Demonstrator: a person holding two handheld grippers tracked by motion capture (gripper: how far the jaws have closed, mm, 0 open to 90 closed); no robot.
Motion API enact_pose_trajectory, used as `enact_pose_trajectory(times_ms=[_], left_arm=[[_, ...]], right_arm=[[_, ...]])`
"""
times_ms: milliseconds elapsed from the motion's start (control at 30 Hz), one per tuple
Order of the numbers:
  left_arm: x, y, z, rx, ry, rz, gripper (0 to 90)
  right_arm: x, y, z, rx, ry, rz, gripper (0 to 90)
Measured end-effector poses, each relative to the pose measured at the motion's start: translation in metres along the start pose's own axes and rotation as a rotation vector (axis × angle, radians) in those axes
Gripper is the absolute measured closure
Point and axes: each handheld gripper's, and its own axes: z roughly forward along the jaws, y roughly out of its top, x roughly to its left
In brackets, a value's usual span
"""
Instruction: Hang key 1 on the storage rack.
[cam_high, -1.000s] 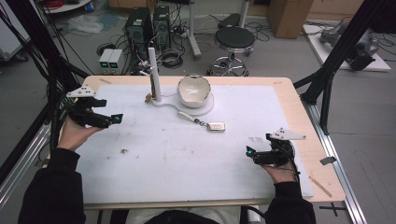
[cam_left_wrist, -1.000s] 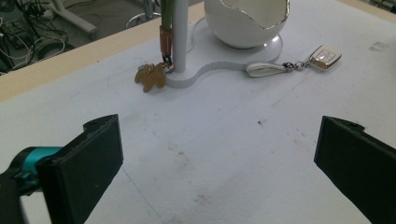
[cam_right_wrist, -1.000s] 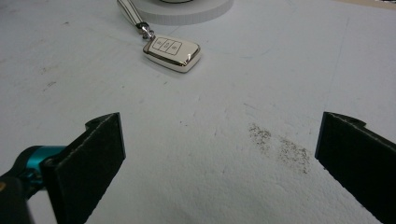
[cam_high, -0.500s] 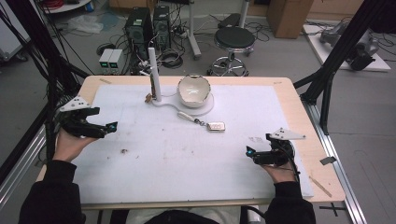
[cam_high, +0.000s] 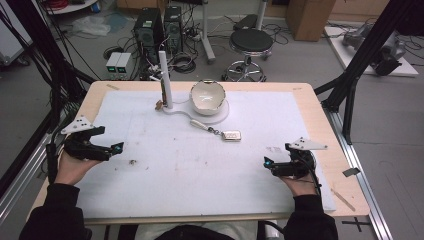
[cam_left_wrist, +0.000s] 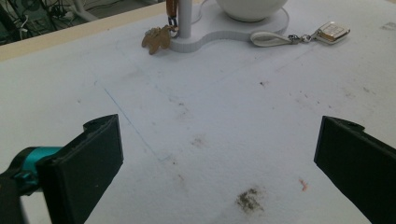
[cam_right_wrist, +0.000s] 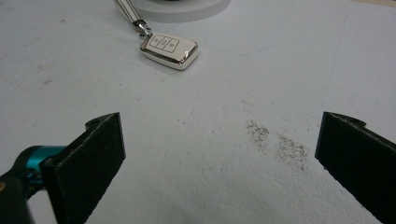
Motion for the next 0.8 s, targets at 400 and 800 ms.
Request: enact_pose_trajectory(times_ms=[400,800], left_arm=[[-0.001,-0.034,-0.014,-0.032,-0.003,-0.044,1.7],[-0.009,-0.059,-0.025,-0.065,-0.008,-0.064,1.7]], right_arm=[[0.001,-0.001,0.001,0.012,-0.003,0.001,0.6],[0.001,-0.002,0.0,0.018,0.002,-0.003,0.6]])
